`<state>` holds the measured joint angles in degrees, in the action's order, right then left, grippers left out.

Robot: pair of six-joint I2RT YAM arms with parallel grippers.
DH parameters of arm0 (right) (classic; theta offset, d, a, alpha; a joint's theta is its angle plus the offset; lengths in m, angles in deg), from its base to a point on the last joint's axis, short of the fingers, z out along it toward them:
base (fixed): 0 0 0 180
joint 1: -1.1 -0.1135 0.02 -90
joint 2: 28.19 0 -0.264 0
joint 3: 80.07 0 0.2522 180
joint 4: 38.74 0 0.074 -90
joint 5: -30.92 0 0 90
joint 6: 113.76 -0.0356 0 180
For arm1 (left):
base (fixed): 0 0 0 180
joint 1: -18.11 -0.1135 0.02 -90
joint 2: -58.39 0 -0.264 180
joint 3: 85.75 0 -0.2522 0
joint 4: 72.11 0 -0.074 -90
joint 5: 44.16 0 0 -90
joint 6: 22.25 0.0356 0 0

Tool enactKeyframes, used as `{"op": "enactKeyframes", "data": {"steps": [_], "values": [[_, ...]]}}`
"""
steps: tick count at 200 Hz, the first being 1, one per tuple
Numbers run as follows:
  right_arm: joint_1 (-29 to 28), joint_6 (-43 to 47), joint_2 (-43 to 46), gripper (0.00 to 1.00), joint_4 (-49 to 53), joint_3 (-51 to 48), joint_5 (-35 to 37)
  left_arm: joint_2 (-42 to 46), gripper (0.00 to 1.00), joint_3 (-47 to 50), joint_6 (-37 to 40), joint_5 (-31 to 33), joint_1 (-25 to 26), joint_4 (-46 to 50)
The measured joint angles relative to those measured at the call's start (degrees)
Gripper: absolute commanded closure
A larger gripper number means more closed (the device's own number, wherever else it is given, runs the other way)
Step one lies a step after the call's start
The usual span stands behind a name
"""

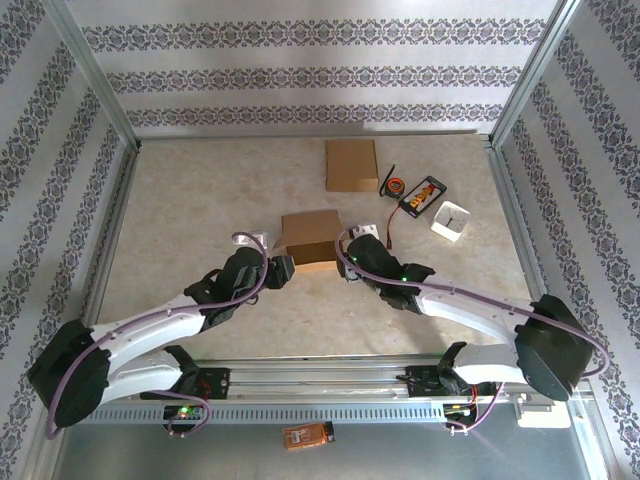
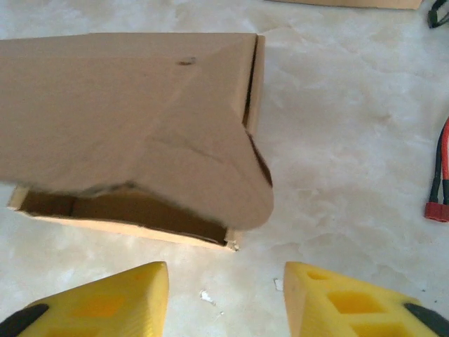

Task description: Fold the paper box

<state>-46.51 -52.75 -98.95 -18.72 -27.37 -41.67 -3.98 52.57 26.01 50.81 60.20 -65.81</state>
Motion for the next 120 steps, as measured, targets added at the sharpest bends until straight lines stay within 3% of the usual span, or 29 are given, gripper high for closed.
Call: {"op": "enactKeyframes", "data": {"steps": [33,83,101,120], "values": [[-0.57,-1.22,6.73,0.36,2.05,-0.90,-3.21,6.71,0.51,-0.09,-0.39,0.17,2.89,4.24],[-0.28,-3.52,20.22,0.31,6.95,-0.24,-6.73,16.26,0.48,-7.32,-1.90,3.89,4.85,15.43],[3.63,-4.74,20.68,0.32,11.32,4.04,-9.97,16.61,0.48,-12.02,-4.24,6.73,4.83,18.93],[12.70,-6.25,16.65,0.33,14.86,11.23,-16.57,14.97,0.47,-16.17,-6.34,8.20,3.93,21.59]]}}
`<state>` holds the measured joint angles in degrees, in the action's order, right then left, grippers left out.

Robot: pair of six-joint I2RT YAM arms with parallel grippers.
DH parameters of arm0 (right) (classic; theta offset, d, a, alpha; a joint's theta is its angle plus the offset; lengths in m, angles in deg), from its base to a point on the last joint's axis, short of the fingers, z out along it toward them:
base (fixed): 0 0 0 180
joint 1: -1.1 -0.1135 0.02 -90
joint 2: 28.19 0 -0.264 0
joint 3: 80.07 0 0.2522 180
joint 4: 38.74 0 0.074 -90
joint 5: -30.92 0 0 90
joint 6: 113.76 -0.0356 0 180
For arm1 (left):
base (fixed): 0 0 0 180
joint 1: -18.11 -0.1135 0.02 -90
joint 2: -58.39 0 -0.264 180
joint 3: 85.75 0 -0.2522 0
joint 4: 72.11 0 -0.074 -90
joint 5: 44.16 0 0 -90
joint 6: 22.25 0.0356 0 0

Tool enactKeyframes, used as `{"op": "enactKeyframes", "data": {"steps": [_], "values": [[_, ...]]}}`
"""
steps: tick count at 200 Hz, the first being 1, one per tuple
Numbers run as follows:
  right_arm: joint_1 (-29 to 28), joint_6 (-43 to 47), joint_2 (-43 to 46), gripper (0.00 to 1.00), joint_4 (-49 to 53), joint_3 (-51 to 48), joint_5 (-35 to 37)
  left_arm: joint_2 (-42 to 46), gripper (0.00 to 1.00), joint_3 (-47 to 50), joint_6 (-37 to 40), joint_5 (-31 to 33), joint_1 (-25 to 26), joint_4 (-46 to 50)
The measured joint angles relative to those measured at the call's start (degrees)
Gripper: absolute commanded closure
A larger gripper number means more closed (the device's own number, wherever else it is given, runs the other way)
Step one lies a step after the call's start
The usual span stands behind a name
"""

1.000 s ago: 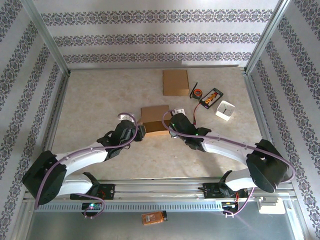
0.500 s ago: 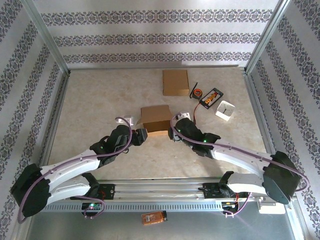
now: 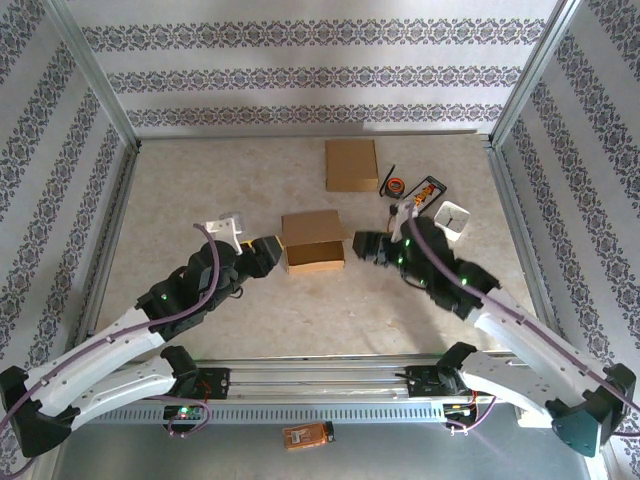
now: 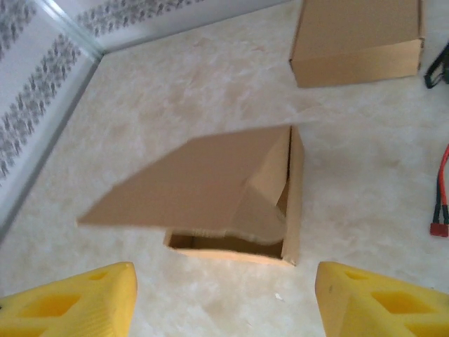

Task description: Fold the paper box

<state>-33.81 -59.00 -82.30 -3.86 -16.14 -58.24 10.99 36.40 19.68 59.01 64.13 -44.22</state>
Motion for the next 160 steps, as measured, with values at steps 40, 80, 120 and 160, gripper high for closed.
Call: {"op": "enactKeyframes", "data": {"steps": [40,80,120,160], "values": [[10.97,-0.90,-12.79,0.36,3.87,10.84,-13.88,-7.74,0.46,-2.34,-2.43,-5.66,-9.77,0.57],[12.70,0.90,-25.42,0.37,7.10,17.18,-22.21,-14.97,0.44,-2.32,-3.74,-14.82,-17.05,-1.20],[12.70,1.29,-32.63,0.43,7.02,18.58,-27.26,-22.82,0.40,-2.34,-4.96,-23.96,-20.68,-7.39],[12.68,1.25,-36.54,0.45,6.93,18.88,-30.29,-27.93,0.38,-2.27,-5.81,-28.24,-21.03,-11.54]]}}
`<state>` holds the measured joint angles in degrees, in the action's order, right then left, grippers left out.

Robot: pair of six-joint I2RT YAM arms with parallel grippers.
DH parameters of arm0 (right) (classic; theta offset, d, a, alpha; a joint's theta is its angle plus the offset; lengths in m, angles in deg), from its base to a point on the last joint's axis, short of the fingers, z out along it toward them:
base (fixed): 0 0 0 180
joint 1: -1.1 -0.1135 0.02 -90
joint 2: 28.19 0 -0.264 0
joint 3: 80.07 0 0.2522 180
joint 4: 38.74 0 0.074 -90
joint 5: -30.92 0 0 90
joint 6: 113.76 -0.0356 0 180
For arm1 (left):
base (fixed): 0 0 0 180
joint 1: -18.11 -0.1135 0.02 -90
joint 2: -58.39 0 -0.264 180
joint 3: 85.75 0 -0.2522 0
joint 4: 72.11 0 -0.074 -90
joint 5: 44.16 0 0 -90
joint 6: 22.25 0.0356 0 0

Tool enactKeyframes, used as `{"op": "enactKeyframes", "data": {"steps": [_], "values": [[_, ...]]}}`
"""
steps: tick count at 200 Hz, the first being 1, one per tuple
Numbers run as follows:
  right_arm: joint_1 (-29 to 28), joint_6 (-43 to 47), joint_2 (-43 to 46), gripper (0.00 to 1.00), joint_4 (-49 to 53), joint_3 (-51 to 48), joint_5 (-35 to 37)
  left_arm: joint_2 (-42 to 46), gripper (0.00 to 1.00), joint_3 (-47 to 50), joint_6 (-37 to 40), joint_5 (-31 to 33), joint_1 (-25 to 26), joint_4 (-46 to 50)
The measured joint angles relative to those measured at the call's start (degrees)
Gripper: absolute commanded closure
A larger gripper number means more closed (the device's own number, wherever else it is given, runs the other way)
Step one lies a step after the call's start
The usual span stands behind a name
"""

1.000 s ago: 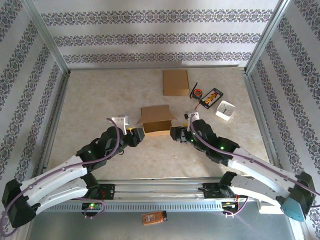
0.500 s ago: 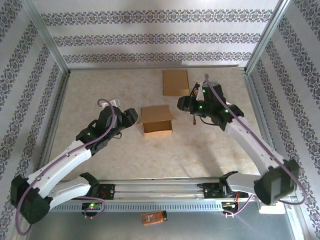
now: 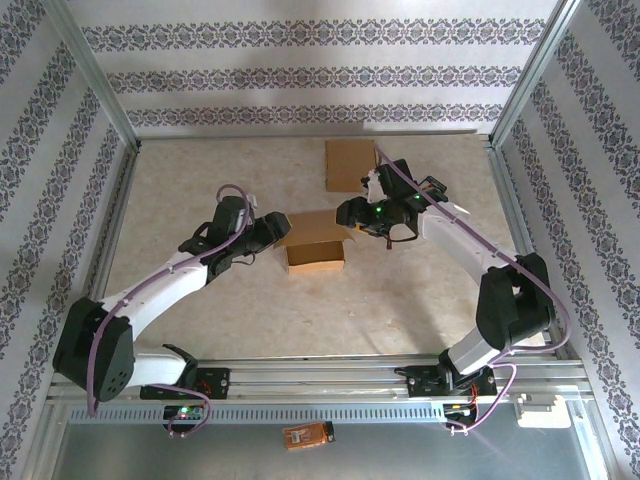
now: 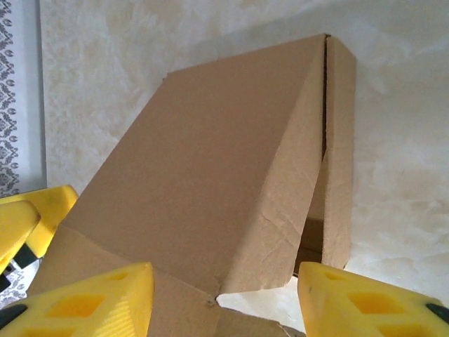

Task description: Fold the paper box

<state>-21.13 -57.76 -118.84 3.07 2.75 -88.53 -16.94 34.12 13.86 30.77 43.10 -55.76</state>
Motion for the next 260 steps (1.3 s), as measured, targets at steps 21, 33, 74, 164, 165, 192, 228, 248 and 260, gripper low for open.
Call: {"op": "enactKeyframes", "data": {"steps": [21,33,74,164,165,192,228,248,260], "values": [[0.00,-0.33,-0.26,0.50,-0.15,0.00,-0.74,-1.51,0.37,0.83,-2.10,-3.26,0.00,-3.54],[0.00,-0.59,-0.28,0.50,-0.63,0.00,-1.55,-2.51,0.37,1.31,-3.98,-6.03,0.00,-5.73],[-0.04,-2.12,-1.38,0.55,-2.19,-0.02,-3.28,-3.39,0.44,2.43,-8.07,-9.99,0.00,-7.10],[-2.82,-2.84,-2.27,0.57,-3.98,-2.95,1.38,-3.37,0.50,2.75,-7.78,-8.55,-0.37,-5.18],[-2.89,-2.73,-2.27,0.56,-3.93,-3.04,1.53,-3.37,0.50,2.75,-7.74,-8.46,-0.37,-5.14],[-3.91,-1.73,-2.01,0.56,-3.87,-4.70,3.69,-3.32,0.49,2.75,-5.90,-7.06,-0.37,-2.93],[-4.57,-1.64,-1.97,0.53,-3.85,-5.84,5.03,-2.49,0.49,2.75,-3.48,-4.85,-0.44,0.13],[-4.57,-1.42,-1.84,0.49,-3.85,-5.81,5.70,-1.64,0.48,2.75,-2.32,-3.65,-0.76,1.51],[-4.55,-1.25,-1.60,0.48,-3.82,-5.79,6.27,-1.05,0.47,2.75,-1.75,-3.02,-0.98,1.88]]}}
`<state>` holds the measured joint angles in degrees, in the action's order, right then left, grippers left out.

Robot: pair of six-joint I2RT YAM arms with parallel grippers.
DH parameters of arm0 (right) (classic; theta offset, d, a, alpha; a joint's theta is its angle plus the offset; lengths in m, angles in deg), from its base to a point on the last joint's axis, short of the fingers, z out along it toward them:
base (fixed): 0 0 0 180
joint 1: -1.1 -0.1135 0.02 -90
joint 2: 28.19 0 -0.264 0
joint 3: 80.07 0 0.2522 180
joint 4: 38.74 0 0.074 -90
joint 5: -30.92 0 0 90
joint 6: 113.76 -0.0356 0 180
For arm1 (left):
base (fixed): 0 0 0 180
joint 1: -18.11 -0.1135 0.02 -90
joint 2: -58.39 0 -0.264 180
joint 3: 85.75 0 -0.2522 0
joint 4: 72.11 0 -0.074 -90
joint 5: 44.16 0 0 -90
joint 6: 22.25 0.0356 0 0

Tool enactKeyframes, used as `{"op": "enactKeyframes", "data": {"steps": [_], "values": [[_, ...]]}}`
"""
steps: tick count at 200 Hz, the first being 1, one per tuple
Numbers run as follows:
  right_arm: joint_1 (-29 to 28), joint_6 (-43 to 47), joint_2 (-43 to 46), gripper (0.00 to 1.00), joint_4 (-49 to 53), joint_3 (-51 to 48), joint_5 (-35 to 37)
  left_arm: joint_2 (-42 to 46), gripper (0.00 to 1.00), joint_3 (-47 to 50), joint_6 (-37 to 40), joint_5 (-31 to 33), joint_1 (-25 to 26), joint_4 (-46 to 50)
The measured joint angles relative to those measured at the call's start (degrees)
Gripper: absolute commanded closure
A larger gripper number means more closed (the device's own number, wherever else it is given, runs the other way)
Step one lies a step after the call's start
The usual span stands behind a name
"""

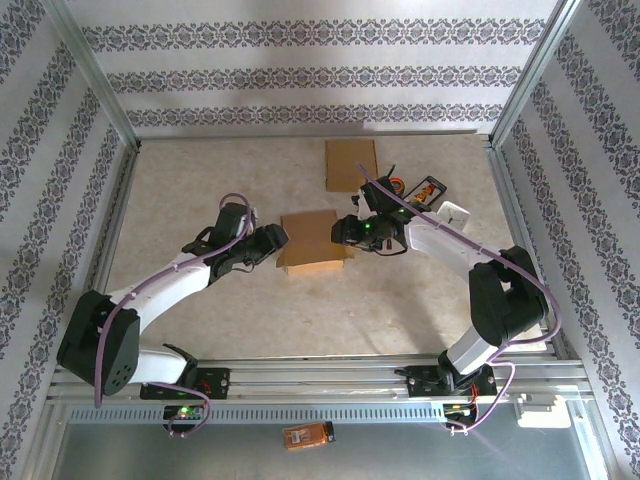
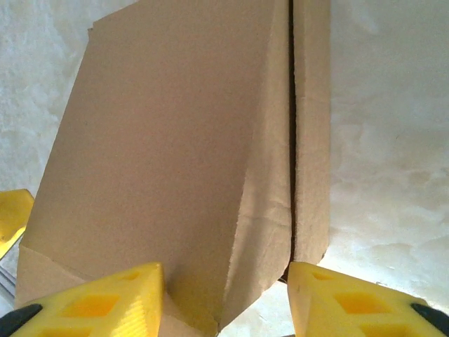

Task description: Fold the paper box

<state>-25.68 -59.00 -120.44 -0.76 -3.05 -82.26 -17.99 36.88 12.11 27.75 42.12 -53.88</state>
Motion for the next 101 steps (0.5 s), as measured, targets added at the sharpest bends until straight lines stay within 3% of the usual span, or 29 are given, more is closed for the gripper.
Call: {"op": "enactKeyframes", "data": {"steps": [52,69,101], "values": [[-0.04,0.63,0.90,0.58,-0.28,0.85,1.27,-0.59,0.48,-0.33,1.33,-0.76,-0.15,0.02],[-0.50,0.90,0.28,0.65,-0.50,0.85,1.29,-2.56,0.54,-0.72,1.57,-1.62,-0.15,0.00],[-2.40,0.72,-2.73,0.66,-0.94,0.72,1.36,-5.44,0.64,-0.74,1.73,-2.86,-0.17,0.00]]}}
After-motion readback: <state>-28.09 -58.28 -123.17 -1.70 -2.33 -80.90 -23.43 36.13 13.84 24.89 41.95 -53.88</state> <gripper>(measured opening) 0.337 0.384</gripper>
